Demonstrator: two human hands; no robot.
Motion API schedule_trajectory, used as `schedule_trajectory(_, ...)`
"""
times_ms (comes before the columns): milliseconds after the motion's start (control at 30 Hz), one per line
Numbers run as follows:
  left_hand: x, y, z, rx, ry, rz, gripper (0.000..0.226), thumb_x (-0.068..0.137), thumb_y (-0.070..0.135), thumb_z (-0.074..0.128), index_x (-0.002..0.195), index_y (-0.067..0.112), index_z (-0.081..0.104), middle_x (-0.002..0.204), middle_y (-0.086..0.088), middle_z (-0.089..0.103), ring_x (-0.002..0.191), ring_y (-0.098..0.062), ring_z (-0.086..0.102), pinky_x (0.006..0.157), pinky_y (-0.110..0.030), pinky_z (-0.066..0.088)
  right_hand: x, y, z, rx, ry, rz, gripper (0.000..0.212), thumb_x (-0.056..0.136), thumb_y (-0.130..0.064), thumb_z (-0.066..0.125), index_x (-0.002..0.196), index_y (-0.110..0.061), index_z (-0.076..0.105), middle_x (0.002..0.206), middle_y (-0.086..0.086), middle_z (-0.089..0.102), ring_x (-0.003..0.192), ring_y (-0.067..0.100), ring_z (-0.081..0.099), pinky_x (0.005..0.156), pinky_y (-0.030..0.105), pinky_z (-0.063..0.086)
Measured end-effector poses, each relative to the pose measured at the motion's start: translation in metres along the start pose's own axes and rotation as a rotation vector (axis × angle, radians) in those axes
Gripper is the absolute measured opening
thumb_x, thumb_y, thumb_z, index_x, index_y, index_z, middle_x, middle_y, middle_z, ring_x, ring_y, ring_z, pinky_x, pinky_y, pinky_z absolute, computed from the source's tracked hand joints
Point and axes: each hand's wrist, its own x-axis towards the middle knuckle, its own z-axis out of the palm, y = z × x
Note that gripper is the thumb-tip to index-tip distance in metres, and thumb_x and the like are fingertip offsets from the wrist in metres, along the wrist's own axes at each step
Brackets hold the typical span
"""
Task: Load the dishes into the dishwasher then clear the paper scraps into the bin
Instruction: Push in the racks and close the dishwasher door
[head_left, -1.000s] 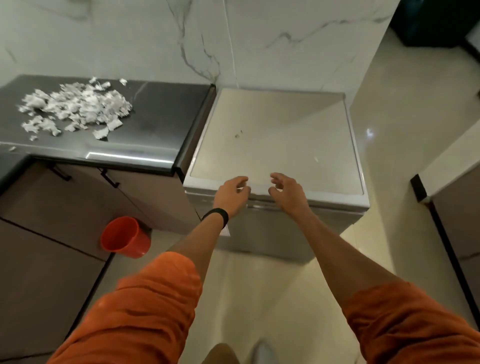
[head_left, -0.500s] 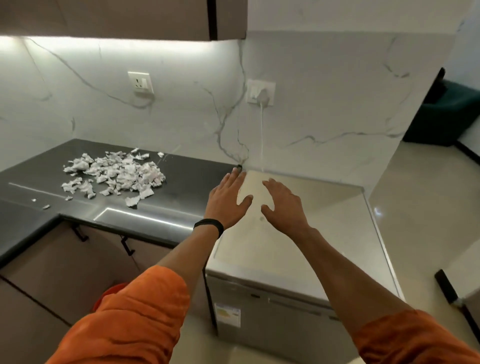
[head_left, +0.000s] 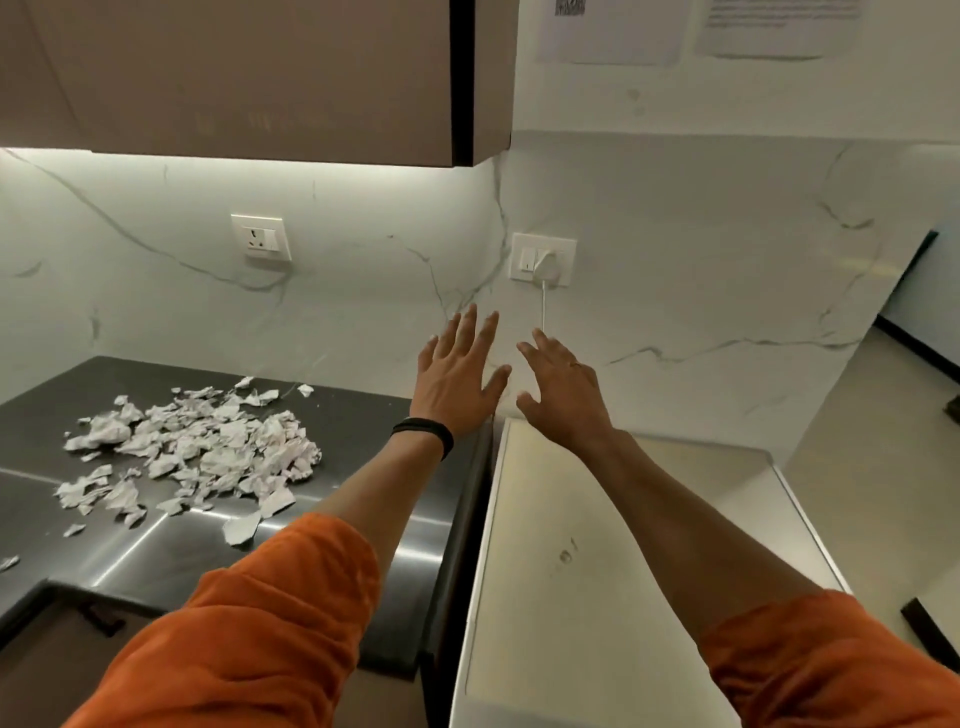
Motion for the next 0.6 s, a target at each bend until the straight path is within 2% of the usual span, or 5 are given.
schedule_trajectory(333, 0.128, -0.039, 0.053, 0.093, 0.042, 0.003, 0.071, 0.104, 0.051, 0.037, 0.162, 0.028, 0.003, 0.169, -0.005, -0.003, 0.156, -0.025, -0.002, 0.125, -0.048, 0.006, 0.146, 0.036, 0.03, -0.062, 0.049, -0.015, 0.066, 0.099, -0.035, 0.059, 0.157, -0.023, 0.029, 0.168, 0.004, 0.013, 0.154, 0.027, 0.017, 0.119, 0.048, 0.026)
schedule_trajectory(500, 0.169, -0.048, 0.078, 0.113, 0.044, -0.009, 0.07, 0.104, 0.051, 0.034, 0.162, 0.029, 0.001, 0.169, -0.005, -0.003, 0.156, -0.025, -0.001, 0.125, -0.049, 0.007, 0.198, 0.057, 0.047, -0.031, 0.025, 0.006, 0.059, 0.097, -0.029, 0.062, 0.151, -0.022, 0.039, 0.168, 0.005, 0.014, 0.146, 0.034, 0.037, 0.111, 0.051, 0.04)
schedule_trajectory(600, 0.187, -0.056, 0.086, 0.123, 0.038, -0.021, 0.069, 0.105, 0.051, 0.033, 0.162, 0.029, 0.001, 0.169, -0.005, -0.003, 0.156, -0.026, 0.0, 0.125, -0.05, 0.008, 0.221, 0.067, 0.059, -0.027, -0.012, 0.016, 0.054, 0.096, -0.029, 0.065, 0.146, -0.021, 0.045, 0.168, 0.006, 0.013, 0.137, 0.036, 0.048, 0.099, 0.046, 0.05)
